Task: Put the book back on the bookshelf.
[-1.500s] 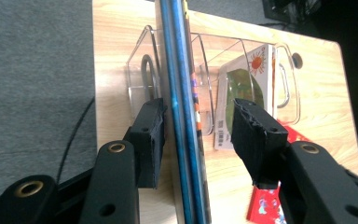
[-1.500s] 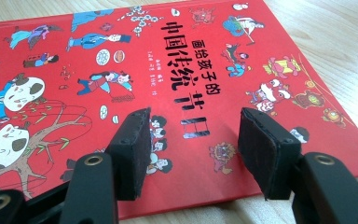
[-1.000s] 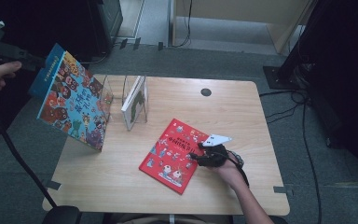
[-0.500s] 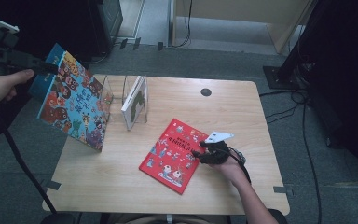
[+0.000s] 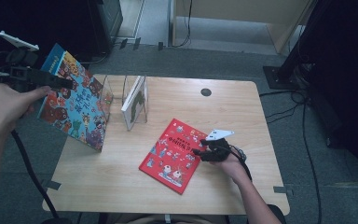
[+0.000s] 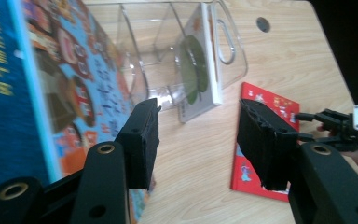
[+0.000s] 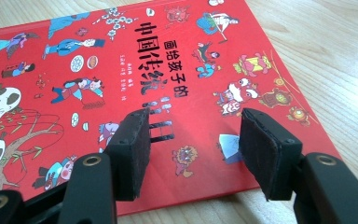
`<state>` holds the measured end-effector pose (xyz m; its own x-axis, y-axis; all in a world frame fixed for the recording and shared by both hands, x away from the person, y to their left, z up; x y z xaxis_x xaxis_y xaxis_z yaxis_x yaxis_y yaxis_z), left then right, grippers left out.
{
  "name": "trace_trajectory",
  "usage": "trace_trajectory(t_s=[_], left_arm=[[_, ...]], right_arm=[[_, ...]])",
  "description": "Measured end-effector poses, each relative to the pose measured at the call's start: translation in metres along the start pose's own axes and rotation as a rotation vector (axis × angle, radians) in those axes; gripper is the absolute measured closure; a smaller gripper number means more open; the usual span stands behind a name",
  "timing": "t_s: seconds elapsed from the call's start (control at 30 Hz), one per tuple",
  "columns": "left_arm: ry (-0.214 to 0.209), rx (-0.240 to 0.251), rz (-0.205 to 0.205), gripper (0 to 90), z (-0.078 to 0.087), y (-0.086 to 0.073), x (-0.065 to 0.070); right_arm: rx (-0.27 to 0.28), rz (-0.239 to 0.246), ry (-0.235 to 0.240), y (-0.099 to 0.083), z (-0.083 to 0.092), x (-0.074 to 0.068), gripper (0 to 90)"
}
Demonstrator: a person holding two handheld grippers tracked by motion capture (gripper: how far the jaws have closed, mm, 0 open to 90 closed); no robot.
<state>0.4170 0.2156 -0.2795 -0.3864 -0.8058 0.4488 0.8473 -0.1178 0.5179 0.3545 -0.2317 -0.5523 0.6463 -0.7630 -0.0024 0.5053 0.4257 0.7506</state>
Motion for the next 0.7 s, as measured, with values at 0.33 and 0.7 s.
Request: trace_trajectory(t_s=[0.33,0.7], left_arm=[[-0.003,-0.013,-0.017,48.4,-0.023,-0.023,0.008],[-0.053,-0.010,-0.068,49.3,-0.060,-0.044,0.020]], right_arm=[[-0.007,-0.001,0.005,-0.001,0.001,0.001,43.6],[-0.010,-0.009,0.002,-0.002,0.001,0.003,43.6]])
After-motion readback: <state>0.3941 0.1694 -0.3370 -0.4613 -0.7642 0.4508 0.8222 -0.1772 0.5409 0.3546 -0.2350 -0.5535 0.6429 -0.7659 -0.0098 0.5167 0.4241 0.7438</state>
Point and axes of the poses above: each handheld gripper's, and its own axes: z roughly backward along the jaws, y roughly out of its top, x roughly to its right, the point moved 7 cm from there along -z, roughly forward along the jaws, and after that the axes turned 8 degrees about -y, right-handed, at the moved point
